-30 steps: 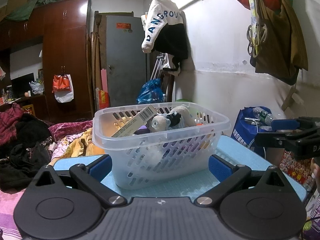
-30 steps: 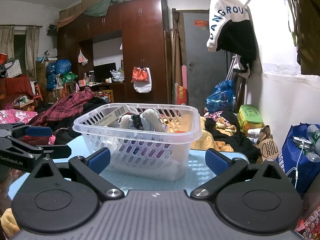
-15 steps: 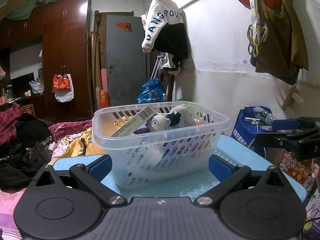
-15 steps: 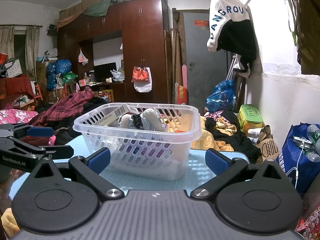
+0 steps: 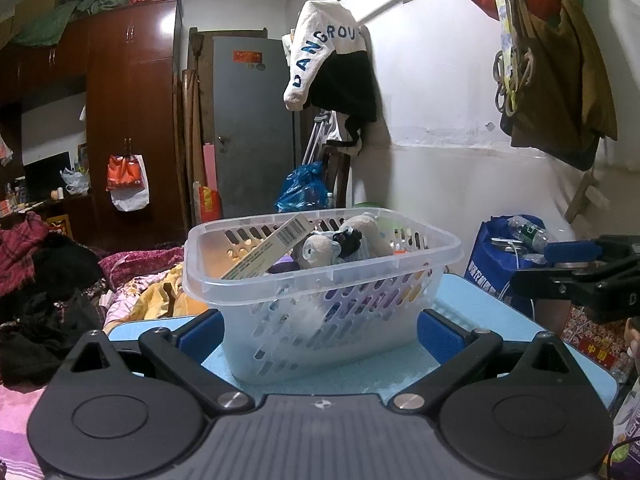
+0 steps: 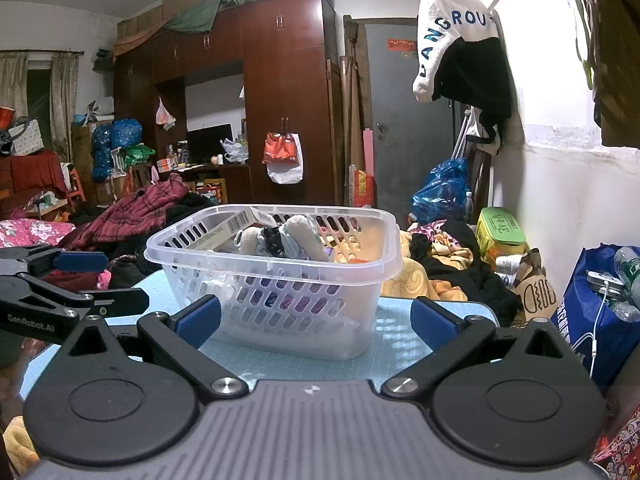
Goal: Organize objects
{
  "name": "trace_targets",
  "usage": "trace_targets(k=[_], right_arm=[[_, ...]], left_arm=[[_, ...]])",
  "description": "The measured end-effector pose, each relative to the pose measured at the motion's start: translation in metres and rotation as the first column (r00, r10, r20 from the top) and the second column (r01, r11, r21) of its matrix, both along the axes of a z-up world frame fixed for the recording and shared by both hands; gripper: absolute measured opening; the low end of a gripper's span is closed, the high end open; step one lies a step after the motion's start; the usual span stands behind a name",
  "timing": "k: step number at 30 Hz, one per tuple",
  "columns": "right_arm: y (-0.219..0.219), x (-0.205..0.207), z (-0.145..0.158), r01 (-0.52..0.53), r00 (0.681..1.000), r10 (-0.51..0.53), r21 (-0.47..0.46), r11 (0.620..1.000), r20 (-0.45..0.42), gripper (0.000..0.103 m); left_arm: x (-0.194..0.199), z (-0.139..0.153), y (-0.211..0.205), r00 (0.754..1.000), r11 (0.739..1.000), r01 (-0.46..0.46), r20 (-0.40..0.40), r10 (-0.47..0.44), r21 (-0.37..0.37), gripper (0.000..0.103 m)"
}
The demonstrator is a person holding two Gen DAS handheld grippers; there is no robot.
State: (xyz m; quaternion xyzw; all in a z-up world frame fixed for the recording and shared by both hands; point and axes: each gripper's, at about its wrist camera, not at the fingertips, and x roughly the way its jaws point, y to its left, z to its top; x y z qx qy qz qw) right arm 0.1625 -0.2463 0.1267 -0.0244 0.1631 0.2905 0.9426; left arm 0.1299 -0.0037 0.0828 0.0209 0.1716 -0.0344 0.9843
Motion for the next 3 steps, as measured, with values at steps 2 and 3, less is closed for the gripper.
trace_targets(k=[2,3], right_arm=[[0.0006,0.0003,-0.0007,0.0,1.0,0.0,0.0,1.0,-0.002,0.103],[0.0006,0.0002,-0.0009,-0.001,1.0,0.001,0.0,1.0,-0.002,0.103]], left_arm=[[-0.0004,0.0,-0.0005,1.0,1.0,-0.002,0.005,0.002,0.003,0.103],[-0.0004,0.0,-0.001,1.0,1.0,-0.005,0.005,0.005,0.005,0.103]])
